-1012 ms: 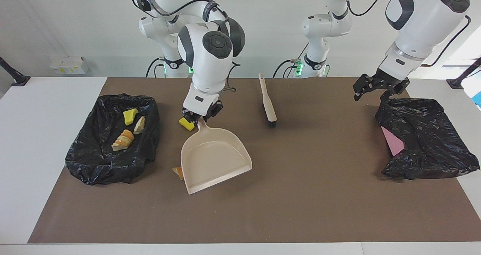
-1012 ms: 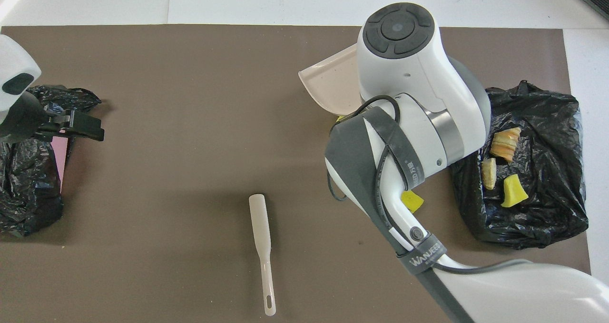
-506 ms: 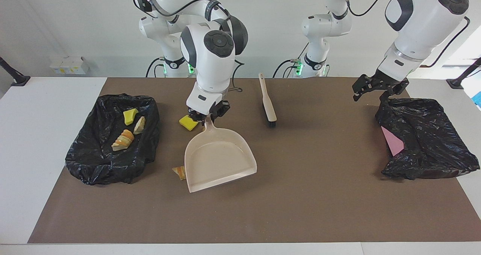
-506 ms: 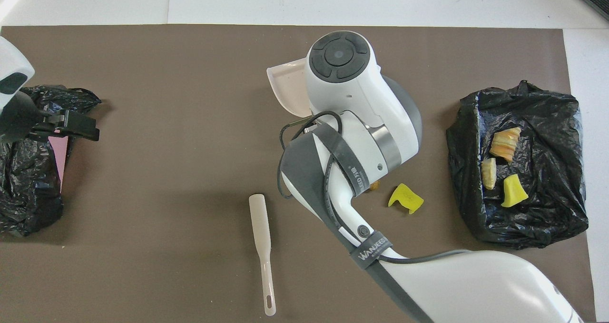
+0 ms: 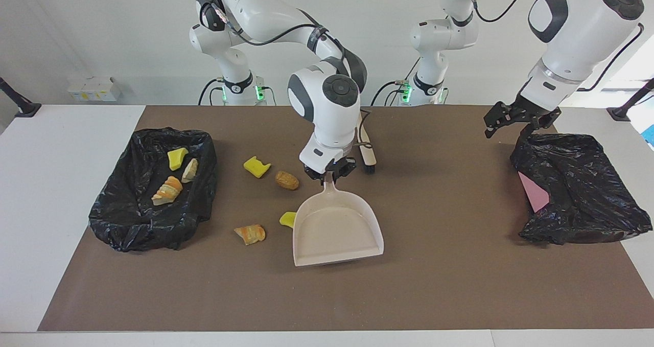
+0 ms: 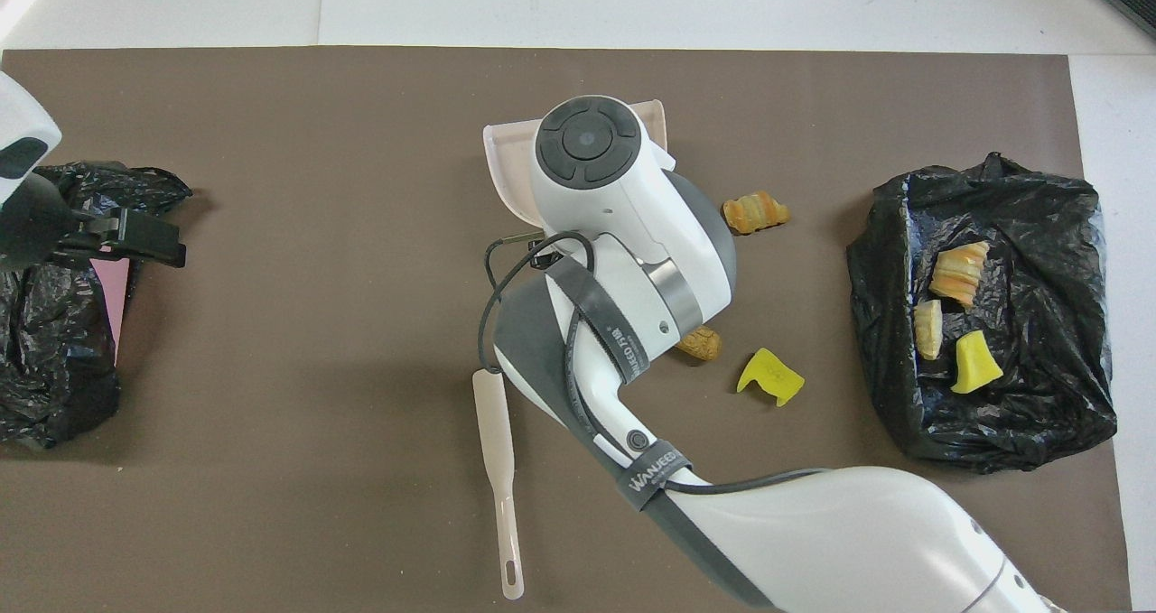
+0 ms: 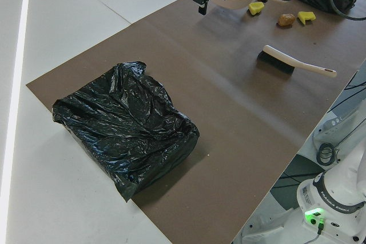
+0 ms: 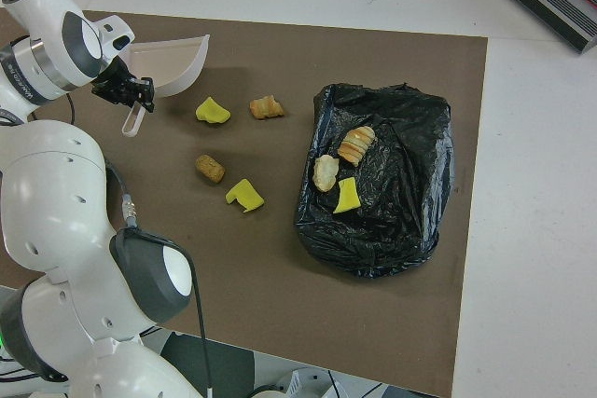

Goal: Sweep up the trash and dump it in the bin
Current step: 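Bring the dustpan back and set it down with the right gripper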

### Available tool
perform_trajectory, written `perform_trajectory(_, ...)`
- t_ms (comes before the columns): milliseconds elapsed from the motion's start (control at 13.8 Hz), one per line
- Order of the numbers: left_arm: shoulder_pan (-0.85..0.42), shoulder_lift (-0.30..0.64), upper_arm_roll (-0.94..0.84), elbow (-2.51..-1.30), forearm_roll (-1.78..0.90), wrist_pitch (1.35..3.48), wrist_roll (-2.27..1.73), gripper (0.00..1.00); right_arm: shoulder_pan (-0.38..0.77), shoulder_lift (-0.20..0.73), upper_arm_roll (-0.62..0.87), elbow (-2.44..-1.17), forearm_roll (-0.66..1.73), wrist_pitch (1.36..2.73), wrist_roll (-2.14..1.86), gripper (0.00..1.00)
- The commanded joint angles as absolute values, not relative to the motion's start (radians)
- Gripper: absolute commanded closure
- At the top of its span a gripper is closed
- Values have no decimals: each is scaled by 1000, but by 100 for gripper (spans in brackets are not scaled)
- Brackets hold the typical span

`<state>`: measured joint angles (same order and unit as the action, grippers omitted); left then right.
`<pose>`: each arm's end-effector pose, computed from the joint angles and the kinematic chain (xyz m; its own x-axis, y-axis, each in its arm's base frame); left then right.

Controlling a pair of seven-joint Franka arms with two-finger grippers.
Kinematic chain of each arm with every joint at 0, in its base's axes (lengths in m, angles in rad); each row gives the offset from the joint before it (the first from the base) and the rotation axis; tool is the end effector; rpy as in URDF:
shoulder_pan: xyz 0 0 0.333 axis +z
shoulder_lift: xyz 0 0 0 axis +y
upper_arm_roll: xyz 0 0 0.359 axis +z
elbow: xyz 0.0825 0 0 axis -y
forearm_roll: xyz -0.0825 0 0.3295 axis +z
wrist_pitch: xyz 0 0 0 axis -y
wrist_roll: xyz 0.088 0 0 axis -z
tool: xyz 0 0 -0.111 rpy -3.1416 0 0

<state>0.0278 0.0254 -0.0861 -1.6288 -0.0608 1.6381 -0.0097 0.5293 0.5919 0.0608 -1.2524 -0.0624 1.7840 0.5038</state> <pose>0.5118 -0.0356 0.6324 0.9989 -0.0445 -0.0167 -0.0434 -0.9971 0.0626 0.5822 0.3694 0.4597 0.9951 0.0908 -0.0393 0.0928 -0.9944 0.0516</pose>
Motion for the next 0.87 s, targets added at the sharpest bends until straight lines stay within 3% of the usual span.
perform_trajectory(0,41,17,-94,-1632,-44,1626,2,0,551,637,60,-1235,-22,1827,551,100)
perform_trajectory(651,-75,26,12,-1623,-11,1687,60,0,640,710,60,-1232,37,1922,632,100)
perform_trajectory(795,-72,26,14,-1621,-12,1687,58,0,650,707,60,-1239,64,1919,653,81)
